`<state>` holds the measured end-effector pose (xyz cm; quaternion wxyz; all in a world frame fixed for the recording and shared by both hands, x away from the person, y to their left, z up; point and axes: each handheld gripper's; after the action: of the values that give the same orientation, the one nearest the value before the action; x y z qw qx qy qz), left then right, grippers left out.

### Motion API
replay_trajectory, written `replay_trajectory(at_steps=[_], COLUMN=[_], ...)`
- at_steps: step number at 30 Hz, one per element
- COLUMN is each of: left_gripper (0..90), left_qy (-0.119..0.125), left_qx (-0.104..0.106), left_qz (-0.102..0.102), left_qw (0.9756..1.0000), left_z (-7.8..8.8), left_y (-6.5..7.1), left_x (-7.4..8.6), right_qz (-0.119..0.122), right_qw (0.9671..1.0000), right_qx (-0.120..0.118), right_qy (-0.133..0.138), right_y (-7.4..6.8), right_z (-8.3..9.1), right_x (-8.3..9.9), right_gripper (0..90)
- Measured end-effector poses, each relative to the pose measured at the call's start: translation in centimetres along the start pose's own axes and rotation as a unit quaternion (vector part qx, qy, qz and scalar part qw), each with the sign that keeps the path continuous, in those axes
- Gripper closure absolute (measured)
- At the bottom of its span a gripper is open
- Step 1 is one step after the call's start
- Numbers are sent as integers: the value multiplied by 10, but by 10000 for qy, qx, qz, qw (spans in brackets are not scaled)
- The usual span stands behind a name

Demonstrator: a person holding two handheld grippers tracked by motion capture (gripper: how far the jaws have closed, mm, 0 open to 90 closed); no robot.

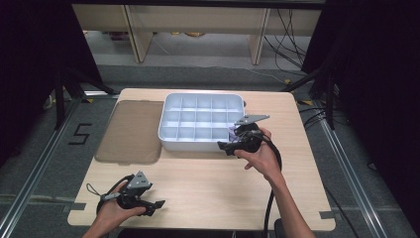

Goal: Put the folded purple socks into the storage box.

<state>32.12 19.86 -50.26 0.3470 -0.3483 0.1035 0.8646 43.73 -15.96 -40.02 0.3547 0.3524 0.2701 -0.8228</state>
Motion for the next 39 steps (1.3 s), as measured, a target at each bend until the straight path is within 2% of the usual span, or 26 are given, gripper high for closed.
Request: replay_trajectory(at_steps=[1,5,6,7,9,10,11,13,14,17,19,20,21,23,25,26,27,28,30,32,34,35,39], left_gripper=[207,207,207,207,207,207,207,207,207,208,208,208,207,208,208,208,207,208,208,208,208,207,208], left_qy=[-6,-9,-13,-13,-6,-1,-3,-9,-6,4,42,48,50,52,52,42,57,49,62,32,45,55,48], left_qx=[-12,4,-3,2,54,52,47,25,29,17,46,37,34,36,32,-20,19,37,30,3,42,32,-3], left_qz=[-13,-23,-9,-10,54,2,-14,-61,-62,44,-33,-16,-18,-34,-23,0,15,-17,-20,59,-21,-1,-21], left_qw=[10000,10000,10000,10000,10000,10000,10000,10000,10000,10000,10000,10000,10000,10000,10000,10000,10000,10000,10000,10000,10000,10000,10000], left_z=[0,0,0,0,0,0,0,0,1,0,2,2,2,2,2,2,2,3,2,1,2,2,2], left_y=[0,0,0,0,2,2,2,1,1,1,0,0,0,0,0,0,1,0,1,2,1,2,1], left_x=[0,0,0,0,0,0,0,0,0,0,-1,-1,-1,-1,-1,-1,-1,-1,-1,0,-1,-1,-1], right_qz=[37,46,67,-4,62,114,76,91,-1,52,44,100,29,49,7,59,93,19,167,159,199,143,245], right_qw=[10000,10000,9999,9999,9998,9998,9999,9996,9997,9997,9995,9996,9996,9993,9995,9994,9992,9992,9991,9990,9989,9989,9987], right_qx=[43,-73,-121,-104,-169,-164,-133,-263,-234,-249,-314,-258,-268,-376,-326,-343,-380,-407,-379,-424,-414,-436,-437], right_qy=[-24,-36,69,18,9,-31,6,-10,-47,-24,-65,-61,-6,8,-24,9,60,0,-3,44,-35,-47,-89], right_y=[-1,-4,-5,-8,-9,-9,-10,-11,-13,-15,-15,-16,-17,-17,-21,-21,-22,-24,-26,-29,-31,-33,-35], right_z=[0,-2,-4,-4,-5,-5,-6,-8,-7,-9,-8,-8,-8,-9,-8,-7,-8,-7,-8,-10,-10,-9,-11], right_x=[1,3,4,5,6,7,8,9,10,14,17,18,19,22,24,24,26,27,30,32,34,34,39], right_gripper=[196,168,168,167,168,168,168,168,169,174,176,176,177,176,174,176,175,174,176,176,176,178,179])
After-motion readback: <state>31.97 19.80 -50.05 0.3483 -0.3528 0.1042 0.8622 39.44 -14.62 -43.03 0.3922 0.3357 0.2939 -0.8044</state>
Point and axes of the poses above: each handheld gripper's, and its own axes: z roughly backward along the jaws, x roughly out of its underside, y roughly to its right, and after that the axes turned 10 degrees about -x, right-handed
